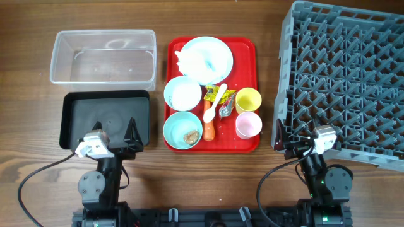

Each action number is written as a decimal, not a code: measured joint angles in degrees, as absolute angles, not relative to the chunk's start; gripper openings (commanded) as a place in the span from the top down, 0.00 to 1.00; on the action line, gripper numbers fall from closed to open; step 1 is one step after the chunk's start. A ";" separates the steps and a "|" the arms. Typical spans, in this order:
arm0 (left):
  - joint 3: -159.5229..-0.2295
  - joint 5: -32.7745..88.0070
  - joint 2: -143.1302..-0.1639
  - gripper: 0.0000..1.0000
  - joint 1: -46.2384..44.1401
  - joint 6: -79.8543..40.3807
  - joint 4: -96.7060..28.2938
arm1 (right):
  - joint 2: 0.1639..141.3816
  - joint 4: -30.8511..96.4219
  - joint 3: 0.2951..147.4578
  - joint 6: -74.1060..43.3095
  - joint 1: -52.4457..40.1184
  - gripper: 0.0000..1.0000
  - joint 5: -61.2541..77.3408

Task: Sort waste into correct bins and load items into the dishwasher rack

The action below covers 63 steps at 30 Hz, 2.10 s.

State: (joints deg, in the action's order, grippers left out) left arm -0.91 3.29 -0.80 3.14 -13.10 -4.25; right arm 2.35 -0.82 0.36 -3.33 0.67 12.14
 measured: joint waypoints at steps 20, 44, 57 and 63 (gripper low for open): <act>-0.91 3.29 -0.80 0.00 3.14 -13.10 -4.25 | 2.35 -0.82 0.36 -3.33 0.67 0.00 12.14; -21.54 21.61 -17.30 0.00 3.14 -8.88 -13.76 | 9.93 -4.91 11.81 -5.54 0.64 0.00 19.35; -113.65 5.52 -103.61 0.00 -17.72 4.29 -62.81 | 63.99 38.44 66.70 1.45 0.51 0.00 26.11; -113.80 6.07 -121.69 0.00 -26.55 4.23 -56.18 | 70.57 47.16 66.98 1.87 0.51 0.00 26.13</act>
State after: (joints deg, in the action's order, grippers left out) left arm -113.80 6.07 -121.69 -26.55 4.23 -56.18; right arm 70.57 47.16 66.98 1.87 0.51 26.13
